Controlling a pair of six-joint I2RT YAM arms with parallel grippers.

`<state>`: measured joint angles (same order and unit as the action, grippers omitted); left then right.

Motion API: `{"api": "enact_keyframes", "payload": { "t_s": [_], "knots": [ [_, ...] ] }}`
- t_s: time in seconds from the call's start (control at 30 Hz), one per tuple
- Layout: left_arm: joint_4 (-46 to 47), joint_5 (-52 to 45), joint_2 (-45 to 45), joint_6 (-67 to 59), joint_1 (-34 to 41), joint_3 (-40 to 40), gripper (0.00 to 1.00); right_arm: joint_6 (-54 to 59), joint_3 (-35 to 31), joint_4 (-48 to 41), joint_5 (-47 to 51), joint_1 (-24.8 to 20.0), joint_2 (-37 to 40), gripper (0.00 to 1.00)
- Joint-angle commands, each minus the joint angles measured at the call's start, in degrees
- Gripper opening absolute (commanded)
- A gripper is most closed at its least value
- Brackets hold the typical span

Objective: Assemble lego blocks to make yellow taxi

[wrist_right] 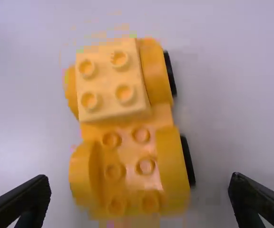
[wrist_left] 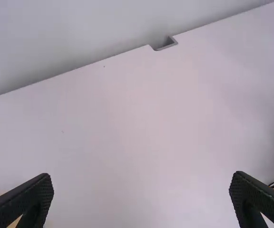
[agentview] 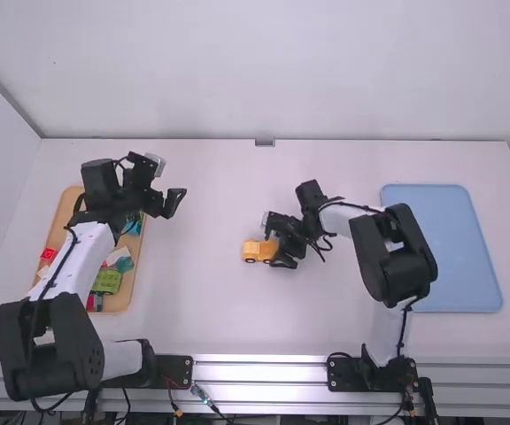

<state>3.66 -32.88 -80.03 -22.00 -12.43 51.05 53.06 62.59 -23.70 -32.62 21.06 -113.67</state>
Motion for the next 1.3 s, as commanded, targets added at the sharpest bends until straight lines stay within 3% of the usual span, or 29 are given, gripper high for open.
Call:
{"api": "enact_keyframes", "payload": {
  "t_s": [0.0, 0.07, 0.2, 0.23, 0.37, 0.57, 0.7, 0.83, 1.1, 1.13, 1.27],
  "knots": [
    [0.87, -0.42, 1.4, 0.72, -0.13, 0.15, 0.99, -0.09, 2.78, -2.8, 7.63, 0.0, 4.63, 0.99],
    [1.77, 1.42, 1.4, 0.79, -0.13, 0.15, 0.99, -0.11, 3.72, -5.31, 8.96, -0.02, 6.32, 0.99],
    [3.87, 14.4, 1.4, 7.19, -0.11, 0.15, 0.99, -0.26, 4.87, -8.41, 10.91, 0.0, 9.99, 0.99],
    [4.55, 25.92, 1.4, 14.97, -0.11, 0.22, 0.99, -0.74, 4.94, -8.72, 11.89, 0.0, 11.98, 0.99],
    [6.49, 38.38, 1.4, 17.84, -0.13, 0.22, 0.99, -2.99, 4.94, -8.28, 14.58, 0.0, 14.75, 0.99],
    [10.14, 39.76, 0.35, 16.63, -2.67, 2.25, 0.99, -4.15, 4.94, -8.26, 17.84, 0.0, 16.72, 0.99],
    [16.22, 37.79, -3.15, 16.33, -7.56, 7.63, 0.99, -4.46, 4.94, -8.46, 19.67, 0.0, 16.81, 0.99],
    [23.52, 31.76, -11.15, 14.93, -13.11, 16.61, 0.99, -4.39, 4.94, -8.02, 19.39, 0.0, 16.81, 0.99],
    [40.54, 29.18, -28.15, 9.6, -18.18, 34.32, 0.99, -8.24, 4.94, -6.32, 18.95, 0.0, 16.81, 0.99],
    [40.74, 29.2, -28.35, 9.62, -18.23, 34.49, 0.98, -8.24, 4.94, -6.32, 18.95, -0.02, 16.81, 0.99],
    [41.94, 29.22, -31.06, 9.75, -18.14, 35.8, 0.71, -8.28, 4.94, -6.56, 18.95, 0.11, 16.81, 0.99]
  ]
}}
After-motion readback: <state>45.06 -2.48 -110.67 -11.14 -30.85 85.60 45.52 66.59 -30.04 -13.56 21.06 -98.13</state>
